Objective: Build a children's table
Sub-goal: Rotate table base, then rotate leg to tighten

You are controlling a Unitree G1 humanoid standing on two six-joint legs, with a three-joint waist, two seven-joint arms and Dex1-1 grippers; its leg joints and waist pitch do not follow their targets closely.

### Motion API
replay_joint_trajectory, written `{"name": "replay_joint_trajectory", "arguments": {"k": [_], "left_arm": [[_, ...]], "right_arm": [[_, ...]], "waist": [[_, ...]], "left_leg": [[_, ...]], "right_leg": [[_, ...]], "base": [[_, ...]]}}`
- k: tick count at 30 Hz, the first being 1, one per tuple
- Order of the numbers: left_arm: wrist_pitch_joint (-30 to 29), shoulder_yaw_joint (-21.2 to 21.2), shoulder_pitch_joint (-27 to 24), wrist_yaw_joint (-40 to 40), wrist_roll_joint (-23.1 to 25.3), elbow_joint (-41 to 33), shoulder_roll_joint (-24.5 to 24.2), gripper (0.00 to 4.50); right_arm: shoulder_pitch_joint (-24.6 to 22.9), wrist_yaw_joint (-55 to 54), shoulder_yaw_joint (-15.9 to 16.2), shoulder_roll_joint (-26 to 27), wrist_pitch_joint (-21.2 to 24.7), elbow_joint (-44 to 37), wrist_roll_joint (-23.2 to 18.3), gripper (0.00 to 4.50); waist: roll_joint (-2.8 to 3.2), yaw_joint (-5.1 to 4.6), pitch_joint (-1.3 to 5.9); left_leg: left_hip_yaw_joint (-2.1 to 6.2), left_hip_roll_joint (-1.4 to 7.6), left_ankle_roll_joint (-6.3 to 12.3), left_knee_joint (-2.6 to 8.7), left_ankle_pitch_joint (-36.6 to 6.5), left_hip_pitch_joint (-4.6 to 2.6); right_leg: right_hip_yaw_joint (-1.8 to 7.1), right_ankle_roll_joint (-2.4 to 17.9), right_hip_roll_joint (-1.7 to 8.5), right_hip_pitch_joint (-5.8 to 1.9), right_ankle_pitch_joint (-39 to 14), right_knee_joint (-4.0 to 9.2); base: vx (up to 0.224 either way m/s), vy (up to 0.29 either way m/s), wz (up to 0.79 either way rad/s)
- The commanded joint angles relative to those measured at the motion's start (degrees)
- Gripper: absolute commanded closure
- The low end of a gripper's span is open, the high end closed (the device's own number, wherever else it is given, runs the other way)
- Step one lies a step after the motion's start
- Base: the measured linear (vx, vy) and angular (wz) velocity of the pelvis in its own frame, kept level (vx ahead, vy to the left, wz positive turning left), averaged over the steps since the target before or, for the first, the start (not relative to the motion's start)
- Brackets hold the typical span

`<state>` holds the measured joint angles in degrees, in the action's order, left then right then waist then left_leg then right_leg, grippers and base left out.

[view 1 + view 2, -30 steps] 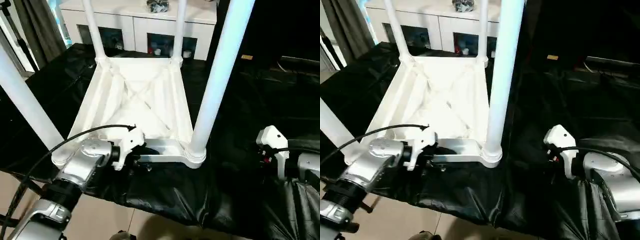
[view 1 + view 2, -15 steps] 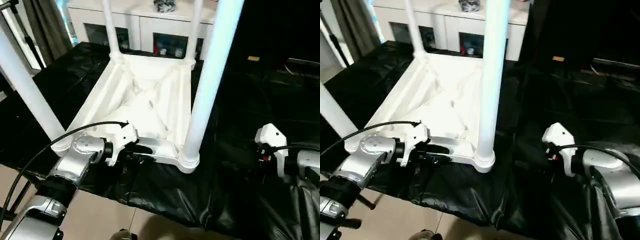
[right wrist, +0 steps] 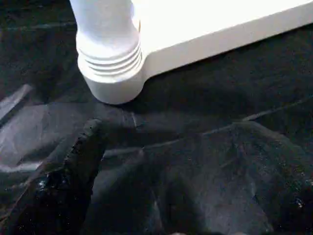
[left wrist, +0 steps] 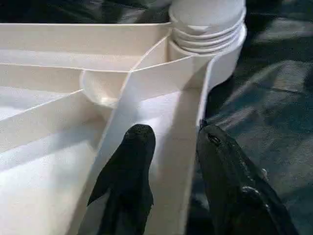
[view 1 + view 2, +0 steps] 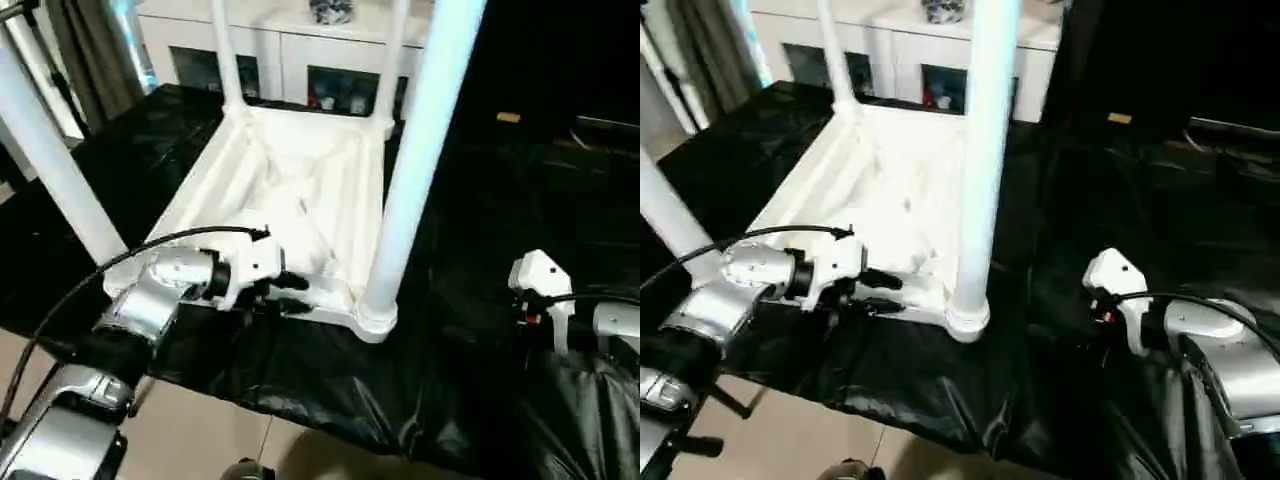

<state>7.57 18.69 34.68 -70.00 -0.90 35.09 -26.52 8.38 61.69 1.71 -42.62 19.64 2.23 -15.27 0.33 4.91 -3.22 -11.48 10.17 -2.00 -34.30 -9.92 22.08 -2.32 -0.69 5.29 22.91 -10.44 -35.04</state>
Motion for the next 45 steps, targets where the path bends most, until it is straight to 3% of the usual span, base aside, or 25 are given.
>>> {"name": "replay_joint_trajectory", "arguments": {"k": [1, 2, 4, 6, 14, 20, 25, 31, 36, 43, 45], "left_arm": [[-0.05, 0.08, 1.64, -0.95, 0.40, 0.97, -0.22, 2.78], [0.77, 0.43, 2.08, -1.17, 0.97, 1.92, -0.26, 2.78], [1.61, 0.80, 2.46, -1.34, 1.58, 2.86, -0.33, 2.78], [2.13, 1.34, 3.46, -2.69, 1.95, 5.36, -0.26, 3.14], [1.89, 1.09, 5.20, -4.34, 2.25, 10.32, -0.26, 3.64], [1.91, 0.54, 5.87, -5.16, 2.17, 12.27, -0.07, 4.10], [1.35, 0.66, 6.08, -6.09, 2.25, 13.06, -0.22, 4.49], [1.33, 0.44, 6.44, -6.11, 2.47, 14.45, 0.09, 4.50], [-6.27, -1.27, 3.80, -2.86, -0.05, 9.69, 3.60, 4.50], [-5.74, -1.11, 1.15, 1.37, -0.25, 7.45, 7.29, 4.50], [-6.35, -1.08, 0.69, 2.24, -0.25, 6.91, 8.04, 4.50]], "right_arm": [[-0.37, -0.05, -0.16, -0.80, -0.21, -1.51, 0.12, 0.00], [-0.49, -0.06, -0.13, -0.82, -0.29, -1.55, 0.20, 0.00], [-0.57, -0.07, -0.09, -0.84, -0.37, -1.56, 0.28, 0.00], [-0.61, -0.02, -0.09, -0.87, -0.35, -1.57, 0.26, 0.00], [-0.40, -0.27, 0.18, -0.54, -0.22, -1.71, 0.36, 0.00], [-0.24, -0.20, 0.36, -0.33, -0.24, -1.65, 0.34, 0.00], [0.41, -0.10, 0.74, -0.09, -0.29, -1.28, 0.46, 0.00], [1.11, -0.03, 1.16, 0.32, -0.19, -1.11, 0.46, 0.00], [2.67, -1.24, 3.42, 4.23, -0.29, -1.24, 0.21, 0.00], [6.09, -4.67, 5.70, 10.39, 0.02, 1.33, 0.48, 0.00], [7.65, -6.71, 6.78, 11.78, -1.98, 3.48, 2.94, 0.00]], "waist": [[0.33, 0.26, 3.68], [-0.24, 0.14, 3.71], [-0.21, 0.25, 3.76], [-0.07, 0.30, 3.84], [0.14, 0.38, 3.85], [0.12, 0.33, 3.71], [-0.04, -0.03, 3.84], [-0.01, -0.27, 3.90], [0.14, -0.38, 3.75], [0.06, -0.47, 3.85], [0.07, -0.58, 3.90]], "left_leg": [[1.69, 3.08, 0.71, 4.40, -17.04, -1.44], [1.44, 2.95, 0.84, 4.28, -17.30, -1.52], [1.44, 2.98, 0.98, 4.25, -17.08, -1.55], [1.45, 3.07, 1.03, 4.26, -16.56, -1.50], [1.43, 3.11, 0.91, 4.27, -17.10, -1.54], [1.56, 3.19, 0.48, 4.47, -18.43, -1.58], [1.55, 3.07, 0.96, 4.33, -16.93, -1.27], [1.46, 3.03, 1.71, 4.20, -15.78, -1.24], [1.44, 3.17, 1.13, 4.26, -17.44, -1.54], [1.49, 2.90, 1.30, 4.28, -16.76, -1.42], [1.44, 2.83, 1.29, 4.25, -16.66, -1.52]], "right_leg": [[1.92, 11.72, 3.43, -1.94, -18.17, 4.71], [1.91, 12.13, 3.11, -1.87, -17.03, 4.87], [1.94, 12.37, 3.22, -1.94, -16.57, 4.82], [1.88, 13.00, 3.16, -2.03, -14.84, 4.55], [1.85, 14.38, 3.25, -2.19, -13.34, 4.41], [1.84, 13.94, 3.35, -2.14, -15.80, 4.65], [1.82, 14.13, 3.39, -2.39, -14.10, 4.44], [1.70, 15.07, 3.22, -2.41, -11.85, 4.21], [1.78, 15.90, 3.35, -2.17, -13.41, 4.37], [1.89, 14.03, 3.24, -2.16, -15.30, 4.69], [1.85, 13.30, 3.21, -1.92, -16.54, 4.87]], "base": [[0.000, 0.000, 0.00], [0.000, 0.000, 0.00], [0.000, 0.000, 0.00], [0.000, 0.000, 0.00], [0.000, 0.000, 0.00], [0.000, 0.000, 0.00], [0.000, 0.000, 0.00], [0.000, 0.000, 0.00], [0.000, 0.000, 0.00], [0.000, 0.000, 0.00], [0.000, 0.000, 0.00]]}}
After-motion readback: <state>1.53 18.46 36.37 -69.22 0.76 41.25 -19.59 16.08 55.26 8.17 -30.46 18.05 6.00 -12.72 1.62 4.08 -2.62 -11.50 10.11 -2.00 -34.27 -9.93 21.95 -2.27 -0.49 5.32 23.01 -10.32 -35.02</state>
